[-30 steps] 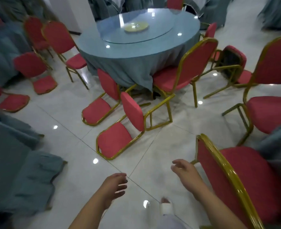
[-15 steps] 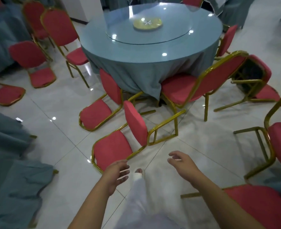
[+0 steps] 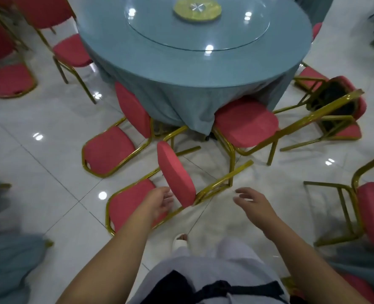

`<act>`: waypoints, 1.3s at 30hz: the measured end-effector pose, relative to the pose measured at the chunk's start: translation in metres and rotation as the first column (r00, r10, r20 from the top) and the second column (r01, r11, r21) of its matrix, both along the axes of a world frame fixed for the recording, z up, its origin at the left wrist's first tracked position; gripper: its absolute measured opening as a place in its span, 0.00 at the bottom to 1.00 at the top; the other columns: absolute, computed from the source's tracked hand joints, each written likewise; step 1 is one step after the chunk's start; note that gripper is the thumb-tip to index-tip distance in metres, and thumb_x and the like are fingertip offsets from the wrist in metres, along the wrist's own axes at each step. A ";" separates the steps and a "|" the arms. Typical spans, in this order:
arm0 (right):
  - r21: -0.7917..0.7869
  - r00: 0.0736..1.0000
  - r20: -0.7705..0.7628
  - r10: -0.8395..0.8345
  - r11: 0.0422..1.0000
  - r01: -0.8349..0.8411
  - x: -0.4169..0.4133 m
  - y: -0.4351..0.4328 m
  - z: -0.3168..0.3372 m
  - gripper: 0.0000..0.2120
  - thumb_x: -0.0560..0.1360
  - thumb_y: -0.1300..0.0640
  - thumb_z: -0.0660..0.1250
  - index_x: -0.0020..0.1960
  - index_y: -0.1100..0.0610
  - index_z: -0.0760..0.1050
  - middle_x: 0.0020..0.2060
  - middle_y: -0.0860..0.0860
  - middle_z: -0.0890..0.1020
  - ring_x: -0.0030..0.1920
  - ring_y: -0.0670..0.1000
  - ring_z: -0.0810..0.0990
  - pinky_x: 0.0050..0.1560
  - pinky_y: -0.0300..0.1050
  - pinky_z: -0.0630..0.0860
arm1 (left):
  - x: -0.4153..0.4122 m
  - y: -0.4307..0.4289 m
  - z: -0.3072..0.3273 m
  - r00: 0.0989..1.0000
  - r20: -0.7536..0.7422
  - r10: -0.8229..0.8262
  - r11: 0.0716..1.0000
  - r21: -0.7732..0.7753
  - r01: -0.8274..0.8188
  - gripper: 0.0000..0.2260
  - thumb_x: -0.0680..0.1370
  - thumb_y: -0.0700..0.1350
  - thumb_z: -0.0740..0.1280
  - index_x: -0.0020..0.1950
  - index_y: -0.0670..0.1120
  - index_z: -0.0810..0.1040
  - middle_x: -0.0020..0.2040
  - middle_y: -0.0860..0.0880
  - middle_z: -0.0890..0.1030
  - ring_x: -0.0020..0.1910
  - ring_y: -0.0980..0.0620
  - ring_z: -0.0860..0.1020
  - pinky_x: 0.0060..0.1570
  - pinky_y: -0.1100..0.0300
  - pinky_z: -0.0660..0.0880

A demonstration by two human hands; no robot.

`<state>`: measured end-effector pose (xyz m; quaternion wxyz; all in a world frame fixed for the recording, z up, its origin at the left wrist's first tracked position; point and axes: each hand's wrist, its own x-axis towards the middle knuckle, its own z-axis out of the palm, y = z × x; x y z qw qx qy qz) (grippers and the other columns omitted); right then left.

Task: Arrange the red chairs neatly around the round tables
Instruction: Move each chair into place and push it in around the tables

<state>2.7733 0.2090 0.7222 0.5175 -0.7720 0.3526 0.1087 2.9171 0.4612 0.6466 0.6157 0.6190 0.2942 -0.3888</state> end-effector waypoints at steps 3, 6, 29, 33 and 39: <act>0.018 0.997 -0.025 0.078 0.997 -0.078 0.034 0.004 -0.005 0.10 0.76 0.52 0.71 0.57 0.46 0.79 0.56 0.49 0.79 0.51 0.45 0.80 0.42 0.40 0.74 | 0.010 0.004 -0.013 0.995 -0.073 0.067 0.997 -0.020 -0.069 0.05 0.80 0.43 0.66 0.52 0.44 0.78 0.43 0.47 0.80 0.40 0.50 0.79 0.44 0.55 0.76; 0.039 0.988 -0.051 0.148 0.989 -0.146 0.082 -0.005 -0.010 0.11 0.77 0.54 0.70 0.59 0.48 0.78 0.56 0.49 0.79 0.50 0.43 0.79 0.31 0.31 0.74 | 0.012 0.007 -0.023 0.973 -0.168 0.161 0.985 -0.038 -0.170 0.04 0.79 0.43 0.66 0.49 0.44 0.79 0.41 0.47 0.80 0.39 0.50 0.79 0.39 0.55 0.77; 0.091 0.579 -0.319 0.750 0.633 -0.769 0.333 -0.077 -0.183 0.22 0.76 0.47 0.71 0.68 0.47 0.71 0.64 0.48 0.73 0.53 0.46 0.75 0.44 0.38 0.72 | -0.019 -0.190 -0.141 0.367 -0.468 0.804 0.455 0.086 -0.886 0.15 0.77 0.47 0.71 0.61 0.42 0.78 0.49 0.44 0.79 0.48 0.45 0.78 0.47 0.53 0.76; 0.162 0.589 -0.313 0.745 0.653 -0.740 0.341 -0.048 -0.247 0.29 0.74 0.45 0.74 0.70 0.45 0.67 0.66 0.47 0.70 0.52 0.41 0.74 0.42 0.37 0.73 | -0.006 -0.190 -0.219 0.245 -0.527 0.813 0.314 0.044 -0.948 0.24 0.74 0.53 0.72 0.64 0.41 0.74 0.46 0.39 0.80 0.43 0.43 0.80 0.42 0.58 0.78; 0.286 0.678 -0.376 0.631 0.775 -0.563 0.373 0.032 -0.332 0.44 0.66 0.41 0.79 0.77 0.46 0.61 0.70 0.48 0.73 0.68 0.55 0.73 0.67 0.64 0.70 | -0.001 -0.179 -0.327 0.090 -0.692 0.717 0.155 0.032 -0.987 0.33 0.57 0.69 0.77 0.45 0.44 0.76 0.35 0.46 0.72 0.33 0.49 0.69 0.48 0.55 0.71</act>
